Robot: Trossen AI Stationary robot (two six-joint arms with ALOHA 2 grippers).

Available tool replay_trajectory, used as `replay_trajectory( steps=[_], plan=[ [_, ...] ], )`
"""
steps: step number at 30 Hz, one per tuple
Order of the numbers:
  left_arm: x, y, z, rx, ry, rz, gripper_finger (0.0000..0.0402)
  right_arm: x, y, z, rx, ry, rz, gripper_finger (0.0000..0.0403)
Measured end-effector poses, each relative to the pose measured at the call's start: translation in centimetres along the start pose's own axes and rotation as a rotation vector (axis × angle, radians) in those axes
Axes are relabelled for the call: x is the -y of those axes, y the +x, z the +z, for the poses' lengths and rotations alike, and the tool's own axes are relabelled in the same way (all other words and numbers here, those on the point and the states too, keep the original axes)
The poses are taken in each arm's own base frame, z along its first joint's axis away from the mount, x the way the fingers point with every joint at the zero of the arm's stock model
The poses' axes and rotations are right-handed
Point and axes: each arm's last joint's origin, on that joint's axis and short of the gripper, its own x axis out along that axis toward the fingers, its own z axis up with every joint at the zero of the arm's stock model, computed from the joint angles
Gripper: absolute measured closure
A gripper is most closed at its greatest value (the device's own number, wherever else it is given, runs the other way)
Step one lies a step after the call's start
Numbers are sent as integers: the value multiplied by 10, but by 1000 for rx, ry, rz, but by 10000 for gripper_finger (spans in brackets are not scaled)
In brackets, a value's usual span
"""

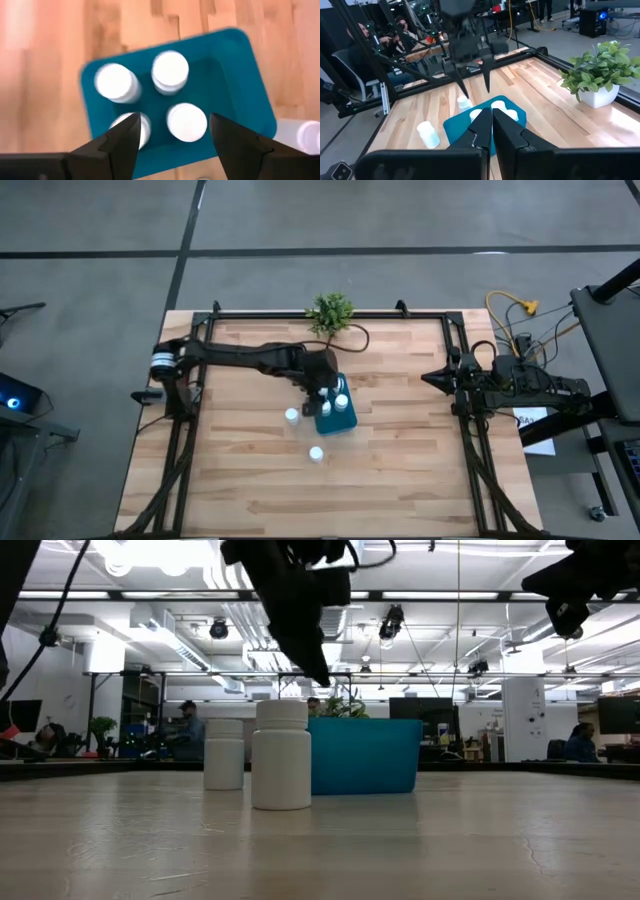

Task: Pick and place pill bottles into a basket
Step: Put the bottom white medicine bottle into the blue bin

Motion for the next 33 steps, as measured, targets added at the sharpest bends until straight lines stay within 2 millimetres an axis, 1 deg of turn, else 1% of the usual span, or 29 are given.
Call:
replay_trajectory(
  steps=[6, 9, 11, 15, 19, 22, 24, 28, 33],
  plan=[
    [1, -32, 4, 91, -5, 36, 186, 0, 0, 0, 3, 8, 2, 394],
    [2, -57, 6, 161, -4, 62, 203, 0, 0, 0, 2, 7, 1, 394],
    [2, -75, 6, 216, -23, 91, 224, 0, 0, 0, 1, 7, 2, 394],
    [3, -111, 1, 302, -34, 136, 282, 0, 1, 0, -1, 0, 1, 394],
    [5, -135, -8, 377, -36, 150, 342, 0, 3, 0, -16, -7, -3, 394],
    [6, -142, -17, 400, -59, 147, 383, -1, 5, 0, -20, -12, -4, 394],
    [7, -143, -25, 403, -82, 142, 396, -2, 7, 2, -4, -17, 1, 394],
    [9, -142, -38, 466, -118, 138, 397, -4, 10, 8, 39, -43, 16, 394],
    [10, -139, -56, 571, -163, 127, 401, -5, 14, 7, 16, -39, 29, 394]
  ],
)
